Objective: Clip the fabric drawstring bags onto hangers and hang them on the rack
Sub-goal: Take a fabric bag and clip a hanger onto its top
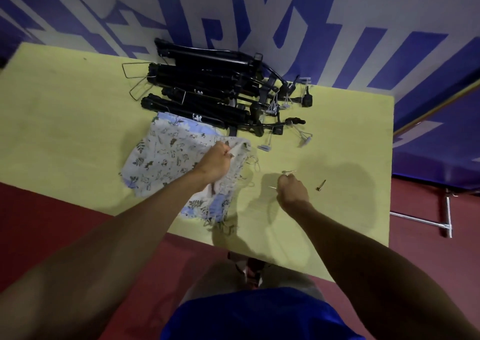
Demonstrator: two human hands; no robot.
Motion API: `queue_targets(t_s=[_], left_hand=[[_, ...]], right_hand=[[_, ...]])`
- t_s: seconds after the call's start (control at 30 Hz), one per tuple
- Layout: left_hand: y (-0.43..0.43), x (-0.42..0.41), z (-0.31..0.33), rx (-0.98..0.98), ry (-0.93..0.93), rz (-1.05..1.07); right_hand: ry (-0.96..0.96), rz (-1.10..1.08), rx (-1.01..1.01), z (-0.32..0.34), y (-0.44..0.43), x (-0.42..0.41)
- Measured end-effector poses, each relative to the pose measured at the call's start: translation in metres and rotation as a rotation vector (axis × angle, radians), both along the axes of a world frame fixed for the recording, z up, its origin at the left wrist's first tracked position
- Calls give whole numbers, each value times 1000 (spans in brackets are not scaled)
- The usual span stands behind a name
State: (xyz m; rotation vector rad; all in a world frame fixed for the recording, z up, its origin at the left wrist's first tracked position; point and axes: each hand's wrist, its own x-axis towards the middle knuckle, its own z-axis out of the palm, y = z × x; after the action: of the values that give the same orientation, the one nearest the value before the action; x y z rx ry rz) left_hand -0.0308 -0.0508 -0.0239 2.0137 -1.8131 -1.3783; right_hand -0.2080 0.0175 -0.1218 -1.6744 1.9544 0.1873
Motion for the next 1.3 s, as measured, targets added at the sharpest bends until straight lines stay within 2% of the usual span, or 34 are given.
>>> queue_targets(t_s=[0.13,0.27,0.3,0.43,0.57,0.63,0.83,0.97,1.1,1.2,1.3], left_hand=[[-13,-12,10,53,1,82],[-22,-13,18,9,7,65],[-25,-16,22,-11,16,63],[-39,-36,45,-113,167,49],[-54,-52,76,-230,314,53],[-58,-53,89,-251,383,63],[-63,-39,128,-240,585,99],[-71,-15,150,-180,718,215],[-84,16,166,-259,622,343],[-95,44,184,-389,510,504],[-102,69,216,-539,394,574]], right_hand=[[-43,50,87,1,-13,-7],[-231,-31,158,17,-36,-19],[-324,-79,143,25,-44,-24],[-944,-419,106,75,-67,-37],[-1141,-360,-57,129,-87,-45],[-1109,-280,-135,153,-95,-47],[-701,48,-390,203,-122,-29],[-481,335,-400,227,-139,-9],[-318,527,-363,249,-154,7],[-341,569,-352,265,-162,28],[-435,564,-399,275,-169,54]])
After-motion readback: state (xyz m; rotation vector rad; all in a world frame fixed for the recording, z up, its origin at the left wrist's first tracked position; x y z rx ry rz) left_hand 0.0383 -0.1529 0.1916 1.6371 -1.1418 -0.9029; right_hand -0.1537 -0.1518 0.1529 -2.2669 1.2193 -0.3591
